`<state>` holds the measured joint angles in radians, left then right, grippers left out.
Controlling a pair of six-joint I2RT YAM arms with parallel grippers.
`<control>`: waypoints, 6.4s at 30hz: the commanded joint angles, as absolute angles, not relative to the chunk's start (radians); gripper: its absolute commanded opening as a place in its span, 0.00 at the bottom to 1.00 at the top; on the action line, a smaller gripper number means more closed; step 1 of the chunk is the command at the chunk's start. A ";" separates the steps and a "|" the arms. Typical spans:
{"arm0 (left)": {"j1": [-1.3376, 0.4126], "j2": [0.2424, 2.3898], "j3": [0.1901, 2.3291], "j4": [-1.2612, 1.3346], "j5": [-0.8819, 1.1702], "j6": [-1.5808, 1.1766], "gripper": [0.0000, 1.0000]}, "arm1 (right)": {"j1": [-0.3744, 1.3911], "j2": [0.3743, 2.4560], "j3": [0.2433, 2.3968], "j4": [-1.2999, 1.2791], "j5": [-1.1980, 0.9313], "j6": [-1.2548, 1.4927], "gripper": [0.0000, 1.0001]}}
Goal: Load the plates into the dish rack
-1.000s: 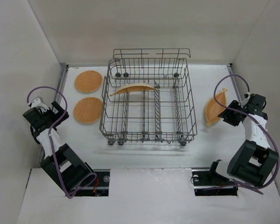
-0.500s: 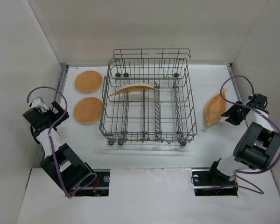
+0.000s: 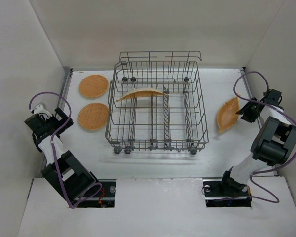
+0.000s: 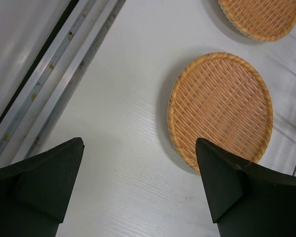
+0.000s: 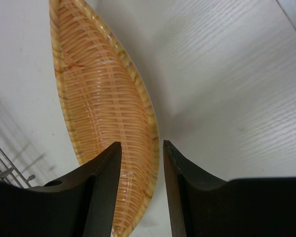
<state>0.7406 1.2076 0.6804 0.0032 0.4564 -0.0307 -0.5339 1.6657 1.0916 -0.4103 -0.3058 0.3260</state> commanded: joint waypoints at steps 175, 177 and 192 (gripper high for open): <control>0.775 1.178 0.672 0.066 0.499 -0.064 1.00 | 0.924 1.816 1.445 0.109 0.595 -1.325 0.00; 0.775 1.180 0.672 0.066 0.499 -0.066 1.00 | 0.926 1.815 1.471 0.106 0.600 -1.325 0.00; 0.777 1.184 0.676 0.061 0.502 -0.066 1.00 | 0.967 1.802 1.640 -0.050 0.637 -1.275 0.00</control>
